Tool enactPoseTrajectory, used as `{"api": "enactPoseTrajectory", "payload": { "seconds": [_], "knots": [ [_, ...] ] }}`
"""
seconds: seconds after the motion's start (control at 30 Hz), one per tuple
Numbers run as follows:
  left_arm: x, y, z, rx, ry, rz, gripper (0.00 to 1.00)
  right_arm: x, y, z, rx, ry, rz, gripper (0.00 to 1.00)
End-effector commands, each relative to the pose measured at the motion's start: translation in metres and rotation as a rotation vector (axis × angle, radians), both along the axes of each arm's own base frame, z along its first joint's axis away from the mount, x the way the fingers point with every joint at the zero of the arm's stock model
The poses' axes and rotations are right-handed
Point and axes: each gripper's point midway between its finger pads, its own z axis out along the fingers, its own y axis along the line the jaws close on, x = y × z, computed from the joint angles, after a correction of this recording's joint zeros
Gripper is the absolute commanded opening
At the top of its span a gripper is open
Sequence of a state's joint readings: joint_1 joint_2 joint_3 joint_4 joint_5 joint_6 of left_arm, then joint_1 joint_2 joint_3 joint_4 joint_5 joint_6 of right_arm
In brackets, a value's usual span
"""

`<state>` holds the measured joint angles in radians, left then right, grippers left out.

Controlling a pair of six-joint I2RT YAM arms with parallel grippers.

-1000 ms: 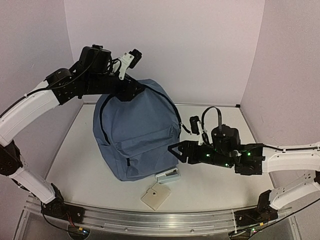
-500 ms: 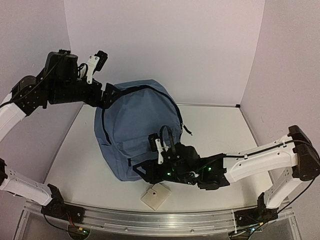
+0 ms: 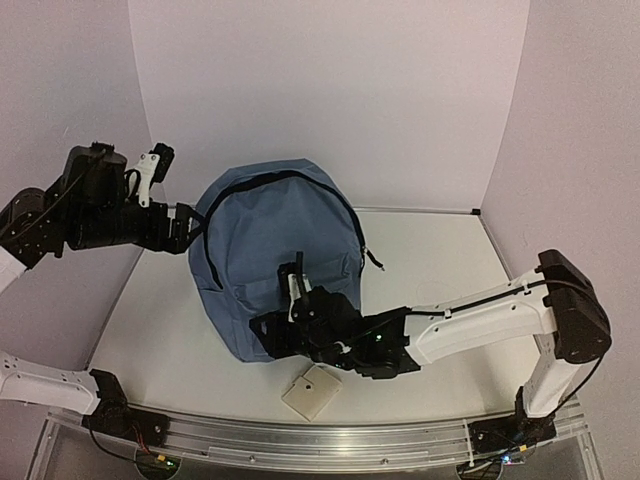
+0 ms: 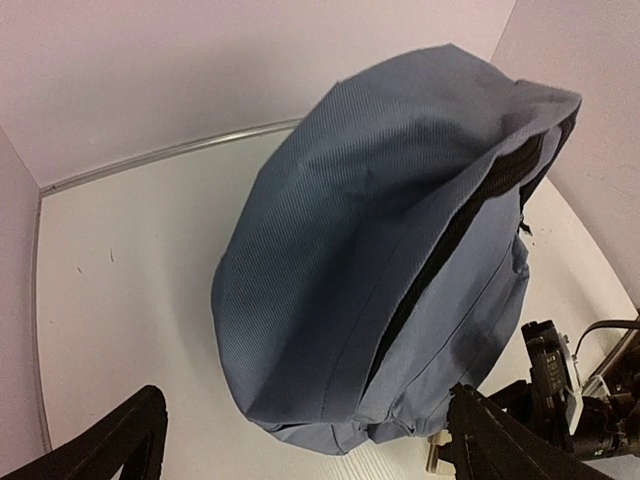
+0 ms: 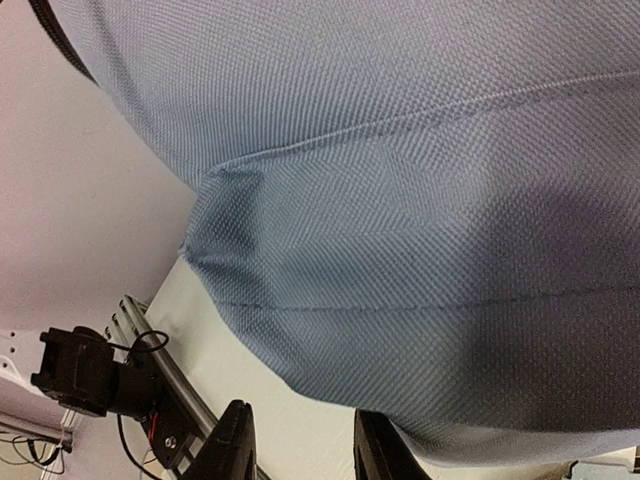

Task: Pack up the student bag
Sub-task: Unzip the student bag at the center of the board.

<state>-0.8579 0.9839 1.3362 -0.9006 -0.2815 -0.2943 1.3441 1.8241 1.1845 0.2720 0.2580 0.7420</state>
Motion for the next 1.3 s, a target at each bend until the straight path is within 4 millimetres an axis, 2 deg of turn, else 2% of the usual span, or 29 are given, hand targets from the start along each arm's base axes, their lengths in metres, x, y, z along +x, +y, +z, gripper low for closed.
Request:
{"api": "enactPoseTrajectory", "payload": {
  "seconds": [0.0, 0.2, 0.6, 0.73, 0.8, 1.0, 1.27],
  "knots": [
    [-0.01, -0.017, -0.026, -0.044, 0.083, -0.077, 0.99, 0.016, 0.003, 0.002, -0.04, -0.049, -0.103, 0.31],
    [-0.003, -0.037, -0.038, -0.063, 0.084, -0.125, 0.97, 0.028, 0.002, -0.008, -0.097, -0.064, -0.179, 0.29],
    [0.003, -0.045, -0.041, -0.064, 0.058, -0.145, 0.48, 0.038, 0.005, -0.009, -0.126, -0.096, -0.23, 0.1],
    [0.003, -0.044, -0.042, -0.065, 0.055, -0.139, 0.29, 0.038, 0.008, -0.007, -0.122, -0.096, -0.226, 0.0],
    [0.004, -0.041, -0.042, -0.065, 0.047, -0.122, 0.19, 0.038, 0.007, -0.004, -0.118, -0.096, -0.229, 0.0],
    [0.008, -0.028, -0.04, -0.071, 0.025, -0.051, 0.0, 0.035, -0.011, 0.003, -0.113, -0.08, -0.246, 0.0],
    [0.012, -0.016, -0.047, -0.031, 0.026, 0.011, 0.0, 0.023, -0.032, 0.013, -0.15, -0.045, -0.204, 0.0]
  ]
}}
